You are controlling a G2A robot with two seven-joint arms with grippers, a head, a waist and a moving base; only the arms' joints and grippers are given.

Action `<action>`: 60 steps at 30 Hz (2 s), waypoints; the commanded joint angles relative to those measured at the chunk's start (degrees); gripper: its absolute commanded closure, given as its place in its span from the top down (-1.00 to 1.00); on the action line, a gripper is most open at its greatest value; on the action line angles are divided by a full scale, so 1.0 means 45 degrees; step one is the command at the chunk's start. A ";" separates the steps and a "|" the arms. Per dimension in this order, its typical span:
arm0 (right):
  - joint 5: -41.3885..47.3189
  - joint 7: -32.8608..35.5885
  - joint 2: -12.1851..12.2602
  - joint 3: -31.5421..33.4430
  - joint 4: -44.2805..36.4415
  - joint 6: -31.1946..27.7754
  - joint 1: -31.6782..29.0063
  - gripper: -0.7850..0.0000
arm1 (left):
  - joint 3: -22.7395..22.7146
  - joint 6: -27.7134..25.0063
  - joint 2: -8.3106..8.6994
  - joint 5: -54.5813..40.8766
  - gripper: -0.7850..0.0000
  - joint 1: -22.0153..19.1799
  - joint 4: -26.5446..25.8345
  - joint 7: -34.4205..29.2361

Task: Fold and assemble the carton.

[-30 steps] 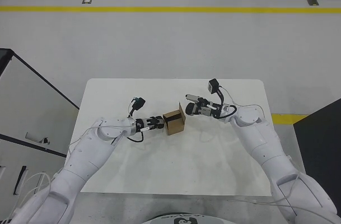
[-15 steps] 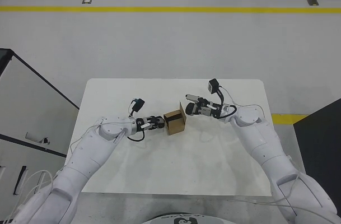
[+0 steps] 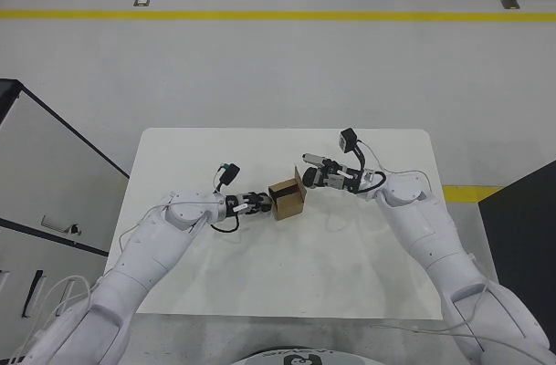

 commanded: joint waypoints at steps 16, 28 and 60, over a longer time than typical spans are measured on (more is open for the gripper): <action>-0.2637 -0.0020 0.0371 0.0178 -0.1737 0.0789 0.0061 1.00 | -0.0009 -0.0114 -0.0089 -0.0025 -1.00 -0.0029 0.0107 0.0060; -0.5029 0.1265 0.0799 0.0401 -0.4136 0.2837 0.0024 1.00 | -0.0009 -0.0114 -0.0089 -0.0025 -1.00 -0.0029 0.0107 0.0060; -0.6388 0.4038 0.1535 0.1264 -0.4482 0.3756 0.0423 0.54 | -0.0009 -0.0114 -0.0089 -0.0025 -1.00 -0.0029 0.0107 0.0060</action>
